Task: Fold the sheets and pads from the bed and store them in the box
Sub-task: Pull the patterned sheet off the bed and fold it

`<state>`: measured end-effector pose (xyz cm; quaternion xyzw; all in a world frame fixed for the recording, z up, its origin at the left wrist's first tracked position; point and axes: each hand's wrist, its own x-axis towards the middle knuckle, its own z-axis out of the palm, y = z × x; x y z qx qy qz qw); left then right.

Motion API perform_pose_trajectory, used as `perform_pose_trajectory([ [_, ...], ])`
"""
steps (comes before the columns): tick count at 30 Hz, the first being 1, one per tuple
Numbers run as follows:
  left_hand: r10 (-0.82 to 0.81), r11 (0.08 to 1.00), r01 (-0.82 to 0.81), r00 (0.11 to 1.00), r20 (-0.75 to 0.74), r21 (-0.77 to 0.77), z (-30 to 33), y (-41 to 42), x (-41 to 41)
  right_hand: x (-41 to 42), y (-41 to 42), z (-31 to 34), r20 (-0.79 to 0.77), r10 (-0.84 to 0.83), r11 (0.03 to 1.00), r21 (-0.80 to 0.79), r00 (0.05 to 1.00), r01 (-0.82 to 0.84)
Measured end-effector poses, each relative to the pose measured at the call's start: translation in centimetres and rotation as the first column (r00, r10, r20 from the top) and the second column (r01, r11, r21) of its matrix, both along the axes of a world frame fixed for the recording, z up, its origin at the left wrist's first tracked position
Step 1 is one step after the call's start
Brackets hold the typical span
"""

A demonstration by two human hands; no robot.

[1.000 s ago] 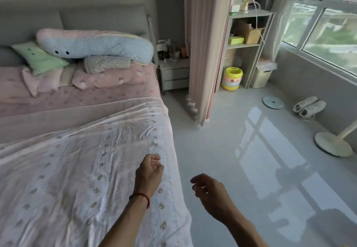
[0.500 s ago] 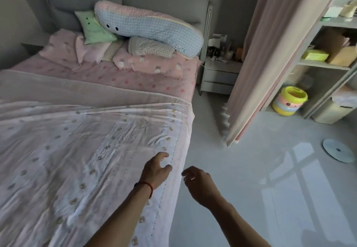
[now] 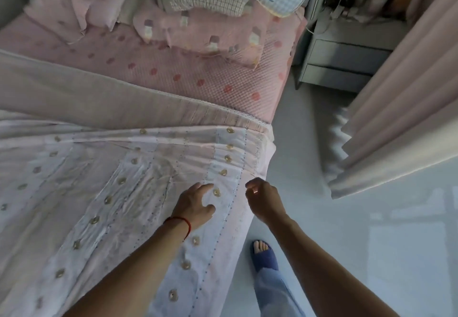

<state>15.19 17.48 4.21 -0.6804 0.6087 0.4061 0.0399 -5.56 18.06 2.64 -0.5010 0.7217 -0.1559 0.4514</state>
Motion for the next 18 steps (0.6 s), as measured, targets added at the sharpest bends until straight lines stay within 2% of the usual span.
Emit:
perform_pose_trajectory([
  [5,0.105,0.994,-0.102,0.988,0.114,-0.033,-9.7,-10.8,-3.4,-3.0,-14.3,-8.4,-0.099,0.030,0.999,-0.032,0.995,-0.033],
  [8,0.122,0.991,-0.133,0.953,0.278,0.020,-14.2,-12.7,-5.2,-3.7,-21.6,-13.3,-0.191,0.117,0.984,-0.111,0.975,-0.140],
  [11,0.076,0.997,-0.070,0.930,0.360,-0.030,-15.8,-11.6,-5.7,-3.8,-24.8,-16.0,-0.344,0.165,0.963,-0.146,0.925,-0.226],
  [14,0.064,0.997,-0.071,0.923,0.378,0.003,-16.6,-11.8,-5.0,-4.5,-25.4,-17.0,-0.477,0.254,0.925,-0.134,0.841,-0.355],
  [16,0.053,0.996,-0.073,0.926,0.375,0.041,-16.6,-12.0,-5.0,-5.6,-25.4,-16.3,-0.467,0.265,0.893,-0.212,0.844,-0.398],
  [18,0.031,0.994,-0.066,0.934,0.356,0.086,-16.2,-12.1,-5.1,-7.1,-25.4,-15.3,-0.404,0.205,0.880,-0.323,0.892,-0.349],
])
